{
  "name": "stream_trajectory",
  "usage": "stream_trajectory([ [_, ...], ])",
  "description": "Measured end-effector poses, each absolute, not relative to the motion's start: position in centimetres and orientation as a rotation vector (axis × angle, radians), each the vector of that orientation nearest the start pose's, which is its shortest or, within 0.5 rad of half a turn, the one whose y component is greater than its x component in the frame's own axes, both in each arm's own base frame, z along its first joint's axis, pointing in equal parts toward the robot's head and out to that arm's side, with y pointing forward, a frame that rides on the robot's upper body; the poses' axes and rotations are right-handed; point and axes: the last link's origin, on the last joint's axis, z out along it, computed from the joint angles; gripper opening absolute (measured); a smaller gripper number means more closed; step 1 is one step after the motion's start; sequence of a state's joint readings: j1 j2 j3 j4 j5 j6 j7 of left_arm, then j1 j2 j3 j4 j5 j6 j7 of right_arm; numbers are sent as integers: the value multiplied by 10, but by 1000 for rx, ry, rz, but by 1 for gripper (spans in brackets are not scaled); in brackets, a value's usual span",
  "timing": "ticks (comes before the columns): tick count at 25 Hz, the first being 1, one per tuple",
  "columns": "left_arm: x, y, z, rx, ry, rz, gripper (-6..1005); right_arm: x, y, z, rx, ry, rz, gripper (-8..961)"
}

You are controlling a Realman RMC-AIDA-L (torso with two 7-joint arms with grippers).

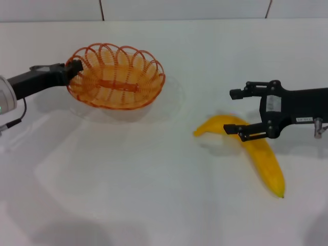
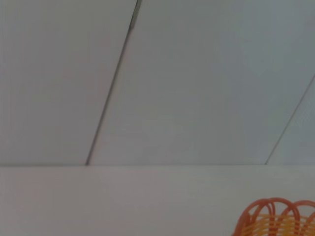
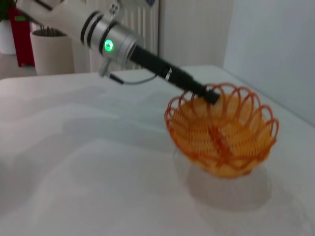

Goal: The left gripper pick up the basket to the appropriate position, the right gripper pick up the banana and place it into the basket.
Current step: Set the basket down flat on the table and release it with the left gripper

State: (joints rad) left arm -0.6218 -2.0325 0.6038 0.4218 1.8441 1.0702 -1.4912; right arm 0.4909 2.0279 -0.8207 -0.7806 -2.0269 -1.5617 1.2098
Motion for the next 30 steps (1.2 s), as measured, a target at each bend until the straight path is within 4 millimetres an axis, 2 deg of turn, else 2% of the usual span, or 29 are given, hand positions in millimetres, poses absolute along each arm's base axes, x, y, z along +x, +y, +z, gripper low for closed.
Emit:
stream_trajectory([
  [13, -296, 383, -14, -2251, -1138, -657, 91, 267, 333, 22, -2807, 204, 452, 863],
  [30, -298, 381, -18, -2269, -1201, -616, 98, 266, 333, 22, -2810, 206, 455, 863],
])
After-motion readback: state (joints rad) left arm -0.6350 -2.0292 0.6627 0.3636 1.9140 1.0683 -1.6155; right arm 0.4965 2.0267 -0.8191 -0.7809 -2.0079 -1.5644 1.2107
